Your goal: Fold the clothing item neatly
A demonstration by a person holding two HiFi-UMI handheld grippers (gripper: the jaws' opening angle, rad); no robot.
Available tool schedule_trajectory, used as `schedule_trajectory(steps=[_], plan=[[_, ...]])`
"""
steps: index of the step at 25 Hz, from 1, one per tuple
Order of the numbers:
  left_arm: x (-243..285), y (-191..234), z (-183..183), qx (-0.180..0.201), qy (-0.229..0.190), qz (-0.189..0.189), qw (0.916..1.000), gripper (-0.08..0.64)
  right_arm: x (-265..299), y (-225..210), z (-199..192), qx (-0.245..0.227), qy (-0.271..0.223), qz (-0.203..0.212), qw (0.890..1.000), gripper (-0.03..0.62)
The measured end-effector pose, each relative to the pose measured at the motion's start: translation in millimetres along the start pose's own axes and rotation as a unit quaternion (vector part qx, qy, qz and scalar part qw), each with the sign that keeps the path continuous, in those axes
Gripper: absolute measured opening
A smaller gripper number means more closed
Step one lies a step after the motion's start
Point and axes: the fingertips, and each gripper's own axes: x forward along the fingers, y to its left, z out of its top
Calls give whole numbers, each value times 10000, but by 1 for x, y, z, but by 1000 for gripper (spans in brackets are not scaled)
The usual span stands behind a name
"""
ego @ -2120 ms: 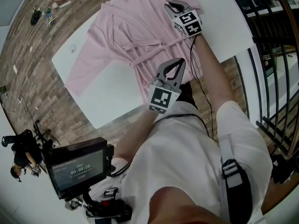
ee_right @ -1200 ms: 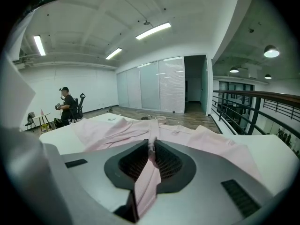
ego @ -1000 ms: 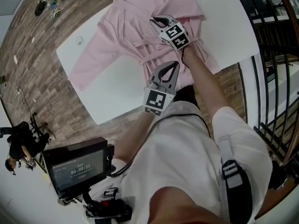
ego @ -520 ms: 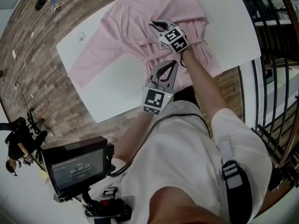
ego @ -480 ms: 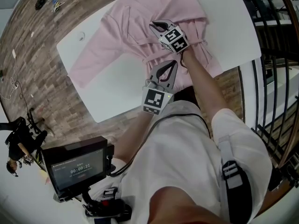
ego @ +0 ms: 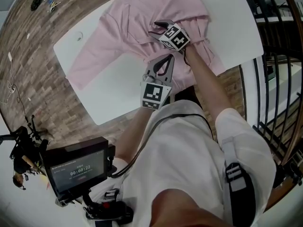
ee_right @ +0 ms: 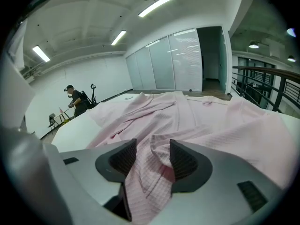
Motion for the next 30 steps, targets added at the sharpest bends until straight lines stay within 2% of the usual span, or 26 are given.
schedule_trajectory(steps=[6,9,12,16,19,24,28,30], plan=[[7,5,7,-40,-31,12,10000,3,-10,5,-1,39,164,215,9996,225],[8,10,13,-103,-75,95,9999,3,-25,1,14,447,-223,260,9984,225],[15,25,18,-180,-79,249,9995,3,-37,-21,29,663,-598,8,9960,225],[34,39,18,-234,-27,406,9989,3,-37,-58,21,635,-604,-438,9952,219],[44,38,21,-236,-17,514,9984,3,-43,-77,5,787,-515,-817,9922,70],[63,51,21,-210,37,721,9972,3,-45,-93,-16,728,-136,-1140,9907,6],[75,73,25,-188,201,686,9973,3,-41,-89,-23,480,370,-1289,9898,6],[83,85,21,-151,288,648,9974,3,-41,-89,-29,499,445,-1373,9883,6]])
